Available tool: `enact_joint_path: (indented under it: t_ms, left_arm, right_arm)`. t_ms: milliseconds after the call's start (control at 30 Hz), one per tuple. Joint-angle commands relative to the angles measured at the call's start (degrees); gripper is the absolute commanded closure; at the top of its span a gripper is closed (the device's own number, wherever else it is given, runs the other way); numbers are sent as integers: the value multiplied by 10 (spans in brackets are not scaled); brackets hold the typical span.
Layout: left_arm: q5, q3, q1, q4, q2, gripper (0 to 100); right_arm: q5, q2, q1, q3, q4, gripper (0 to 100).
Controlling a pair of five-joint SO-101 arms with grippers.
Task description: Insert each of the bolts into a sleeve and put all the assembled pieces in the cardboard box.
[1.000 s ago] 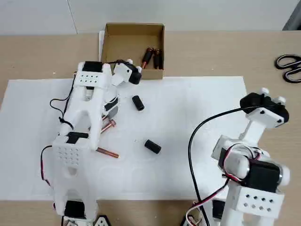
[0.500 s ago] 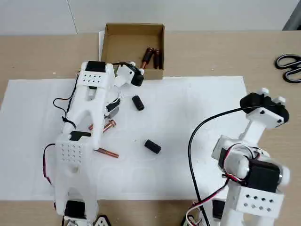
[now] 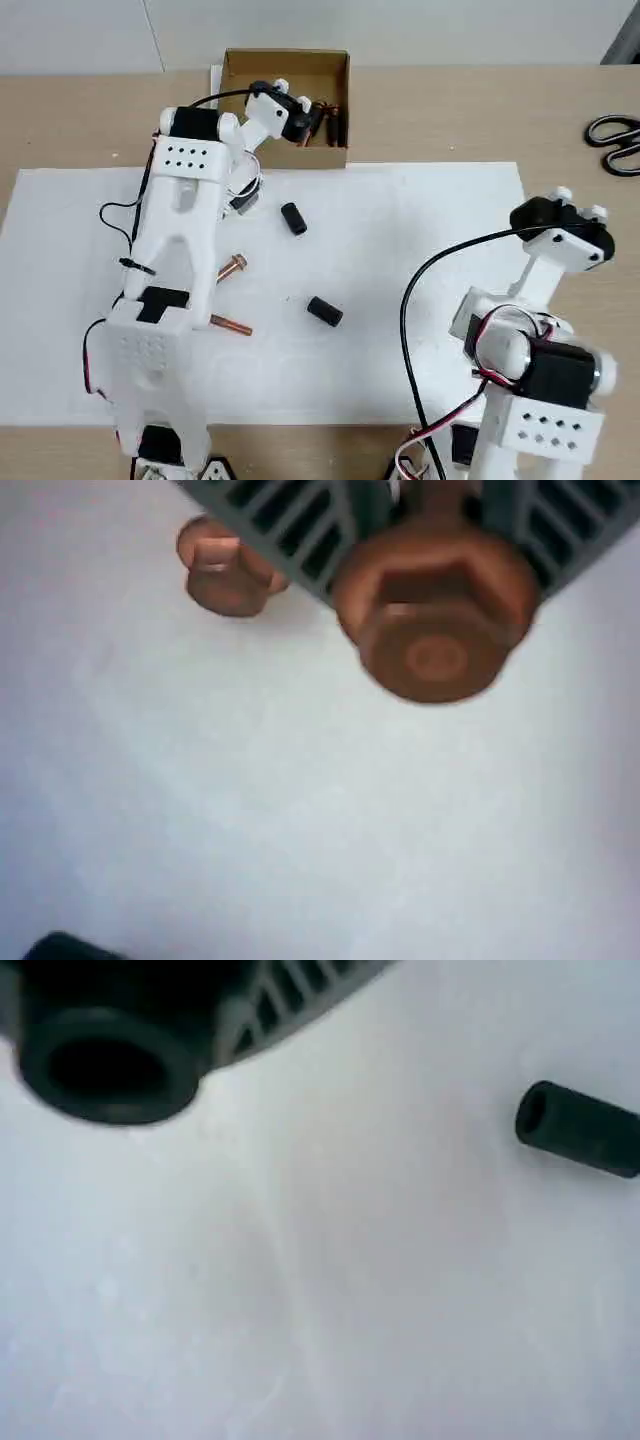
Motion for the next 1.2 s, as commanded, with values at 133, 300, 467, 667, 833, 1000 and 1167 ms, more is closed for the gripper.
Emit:
enact_joint_path:
  t_ms: [133, 300, 467, 667, 833, 1000, 1167]
  left_arm:
    - [42, -22, -12, 12, -74, 994]
    - [43, -21, -13, 12, -183, 994]
    - [98, -21, -17, 12, -258, 994]
    - [229, -21, -18, 12, -328, 994]
    - [338, -20, -18, 12, -374, 994]
    - [409, -20, -18, 12, -410, 994]
    - [468, -20, -18, 12, -463, 994]
  right_arm:
    - [7, -7, -1, -4, -5, 995]
    - [7, -7, -44, -25, -4, 995]
    - [7, -2, -80, -61, -5, 995]
    - [7, -2, -117, -62, -5, 995]
    - [7, -7, -157, -62, -22, 995]
    - [7, -7, -205, -62, -36, 995]
    - [17, -7, -249, -92, -58, 995]
